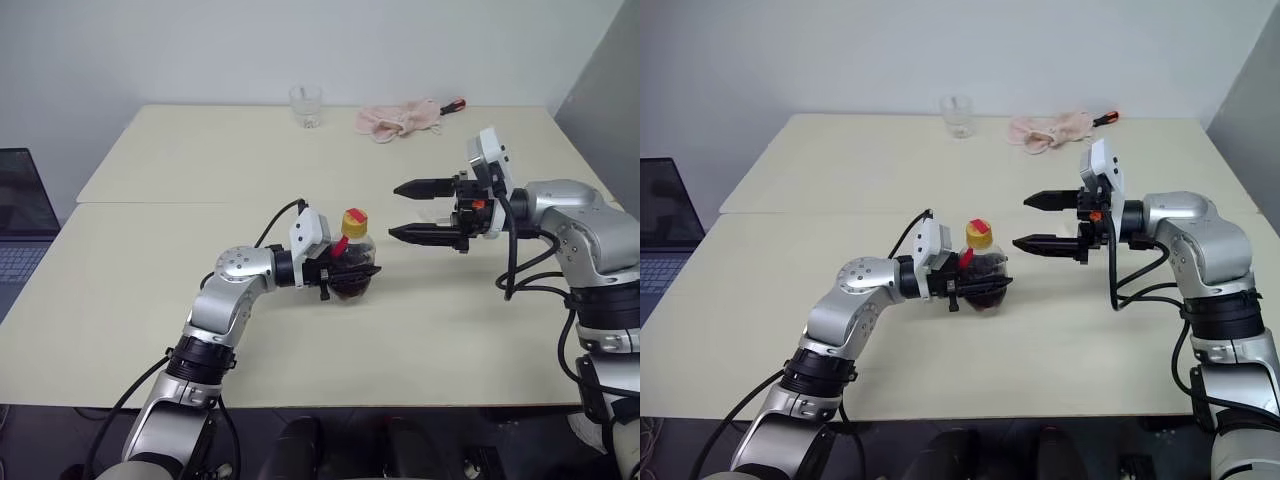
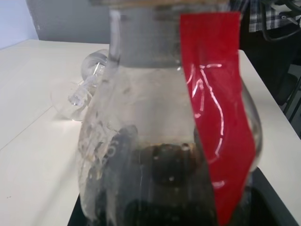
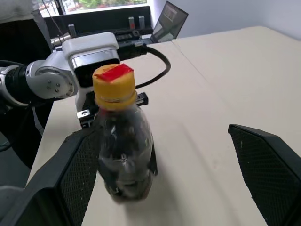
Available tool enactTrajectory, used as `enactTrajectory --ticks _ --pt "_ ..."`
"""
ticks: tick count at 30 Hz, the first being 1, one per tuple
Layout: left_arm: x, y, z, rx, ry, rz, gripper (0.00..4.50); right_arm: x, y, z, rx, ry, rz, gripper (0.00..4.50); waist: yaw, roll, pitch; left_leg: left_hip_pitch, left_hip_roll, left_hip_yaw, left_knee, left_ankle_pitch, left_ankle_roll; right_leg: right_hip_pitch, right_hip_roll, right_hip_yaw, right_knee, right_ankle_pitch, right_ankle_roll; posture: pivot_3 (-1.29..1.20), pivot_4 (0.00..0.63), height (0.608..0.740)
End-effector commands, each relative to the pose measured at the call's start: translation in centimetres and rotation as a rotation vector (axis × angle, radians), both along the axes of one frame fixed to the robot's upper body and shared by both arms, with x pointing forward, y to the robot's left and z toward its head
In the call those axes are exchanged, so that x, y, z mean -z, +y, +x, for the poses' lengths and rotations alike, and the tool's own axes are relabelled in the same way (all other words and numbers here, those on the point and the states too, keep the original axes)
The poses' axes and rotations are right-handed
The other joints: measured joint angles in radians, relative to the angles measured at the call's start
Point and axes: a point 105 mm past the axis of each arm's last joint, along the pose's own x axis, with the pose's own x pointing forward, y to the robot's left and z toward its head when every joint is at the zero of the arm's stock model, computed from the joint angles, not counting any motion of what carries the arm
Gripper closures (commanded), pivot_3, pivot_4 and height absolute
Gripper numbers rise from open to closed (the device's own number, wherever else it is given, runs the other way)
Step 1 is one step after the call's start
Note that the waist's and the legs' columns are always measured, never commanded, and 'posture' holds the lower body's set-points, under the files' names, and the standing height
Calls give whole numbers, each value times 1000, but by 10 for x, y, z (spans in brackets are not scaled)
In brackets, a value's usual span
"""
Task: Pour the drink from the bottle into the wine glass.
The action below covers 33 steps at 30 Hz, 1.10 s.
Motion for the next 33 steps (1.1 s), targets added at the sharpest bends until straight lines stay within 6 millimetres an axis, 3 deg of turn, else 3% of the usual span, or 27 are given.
enactTrajectory --ticks 1,13,33 --pt "-15 -5 -6 35 -60 -33 2829 -19 14 -16 -70 -63 39 0 -1 0 0 0 1 0 0 0 0 0 1 0 0 0 0 0 150 740" --pt "-16 -5 -5 33 -63 -38 2830 -21 46 -17 -95 -42 95 0 6 0 0 0 0 0 0 0 0 0 0 0 -1 0 0 0 150 740" --pt "-16 -6 -7 26 -65 -46 2830 -14 70 -7 -111 -31 97 0 5 0 0 0 0 -1 0 0 0 0 0 0 0 0 0 0 150 740"
